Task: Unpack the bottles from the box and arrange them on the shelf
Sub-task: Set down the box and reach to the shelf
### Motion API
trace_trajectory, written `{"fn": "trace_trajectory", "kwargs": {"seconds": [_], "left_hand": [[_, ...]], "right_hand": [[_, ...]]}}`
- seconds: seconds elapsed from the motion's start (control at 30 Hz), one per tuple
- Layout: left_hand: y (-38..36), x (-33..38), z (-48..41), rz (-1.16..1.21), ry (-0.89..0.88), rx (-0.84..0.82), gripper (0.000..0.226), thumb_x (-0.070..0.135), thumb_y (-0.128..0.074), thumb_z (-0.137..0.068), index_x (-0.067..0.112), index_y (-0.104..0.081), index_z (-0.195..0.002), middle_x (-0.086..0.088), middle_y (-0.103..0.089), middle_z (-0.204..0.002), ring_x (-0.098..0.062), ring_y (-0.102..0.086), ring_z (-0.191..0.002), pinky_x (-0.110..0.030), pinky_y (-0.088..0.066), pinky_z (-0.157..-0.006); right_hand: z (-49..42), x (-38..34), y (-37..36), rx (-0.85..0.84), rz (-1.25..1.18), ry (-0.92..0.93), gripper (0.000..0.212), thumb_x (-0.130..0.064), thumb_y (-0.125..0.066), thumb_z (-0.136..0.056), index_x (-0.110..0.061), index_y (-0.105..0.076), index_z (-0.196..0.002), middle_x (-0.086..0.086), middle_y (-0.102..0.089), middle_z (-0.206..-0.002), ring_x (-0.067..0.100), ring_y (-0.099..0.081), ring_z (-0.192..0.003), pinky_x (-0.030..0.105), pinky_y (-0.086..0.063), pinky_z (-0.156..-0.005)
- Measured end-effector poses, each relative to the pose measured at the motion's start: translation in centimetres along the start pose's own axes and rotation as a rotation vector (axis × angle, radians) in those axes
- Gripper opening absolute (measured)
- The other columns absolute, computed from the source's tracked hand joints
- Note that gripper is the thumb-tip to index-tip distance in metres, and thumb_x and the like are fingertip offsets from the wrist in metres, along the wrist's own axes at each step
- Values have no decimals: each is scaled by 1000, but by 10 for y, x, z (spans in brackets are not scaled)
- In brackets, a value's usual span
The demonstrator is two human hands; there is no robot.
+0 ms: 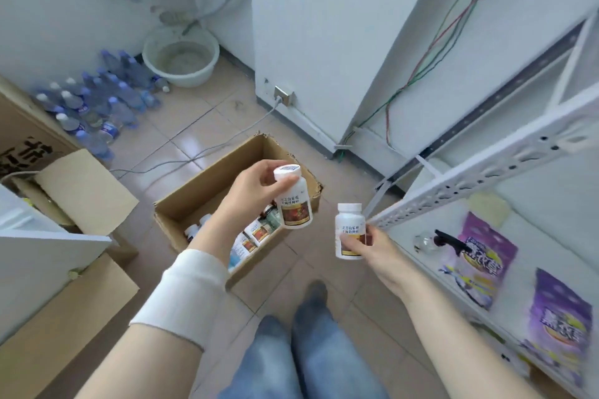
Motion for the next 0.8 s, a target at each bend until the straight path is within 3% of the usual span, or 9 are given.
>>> {"fn": "trace_trajectory", "kwargs": {"seconds": [0.07, 0.17, 0.27, 0.33, 0.43, 0.57, 0.7, 0.8], "left_hand": [[-16, 38, 11, -19, -82, -79, 34, 35, -58, -89, 18, -59, -117, 3, -67, -101, -10, -63, -93, -26, -55, -79], [-45, 96, 31, -10, -202, -179, 23, 33, -57, -89, 21, -59, -110, 8, -66, -93, -3, -63, -85, -14, -52, -65], [-79, 152, 52, 42, -302, -254, 20, 31, -57, -89, 23, -56, -107, 10, -67, -96, -1, -63, -91, -14, -52, -72], [-103, 188, 67, 55, -371, -284, 17, 30, -58, -89, 24, -57, -105, 12, -67, -94, 4, -64, -87, -16, -52, -75], [-145, 239, 93, 49, -482, -332, 13, 33, -59, -86, 27, -57, -98, 16, -65, -84, 14, -61, -71, -6, -48, -63], [-200, 296, 125, 53, -576, -341, 32, 49, -58, -71, 30, -59, -96, 16, -68, -86, 8, -63, -76, -10, -49, -70], [-253, 363, 152, 81, -694, -280, 26, 49, -58, -75, 30, -60, -95, 17, -65, -77, 11, -60, -66, -4, -45, -60], [-286, 410, 160, 65, -772, -248, 15, 37, -60, -85, 29, -59, -98, 16, -66, -83, 9, -62, -73, -8, -49, -67]], "right_hand": [[31, -2, 13, 0, -41, 47, 16, -20, -64, -86, -22, -58, -101, 4, -67, -109, 13, -62, -98, 26, -46, -93], [72, -4, 45, 67, -98, 117, 31, -19, -65, -85, -12, -56, -114, 6, -66, -116, 17, -62, -107, 35, -44, -102], [116, -5, 82, 137, -138, 179, 37, -18, -66, -84, -11, -54, -119, 6, -66, -118, 17, -61, -112, 37, -42, -105], [145, -7, 108, 187, -172, 215, 33, -18, -64, -85, -15, -54, -117, 3, -65, -119, 14, -61, -111, 33, -42, -104], [188, -8, 150, 253, -188, 287, 27, -21, -58, -89, -23, -50, -115, -4, -63, -119, 10, -58, -113, 25, -42, -100], [242, -8, 201, 257, -222, 391, 30, -23, -55, -92, -27, -45, -120, -7, -61, -120, 2, -57, -110, 11, -47, -89], [293, -10, 260, 290, -234, 509, 42, -36, -59, -78, -30, -47, -119, -8, -62, -120, 4, -57, -115, 29, -43, -104], [325, -18, 299, 306, -224, 589, 43, -41, -63, -78, -34, -46, -116, -8, -61, -121, 1, -57, -113, 27, -42, -104]]}}
Point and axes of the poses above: each hand's wrist, its own z-axis away from the middle knuckle, its own y-axis out of the back of the hand, x = y × z, the point moved 9 cm from there along -z, towards the middle knuckle
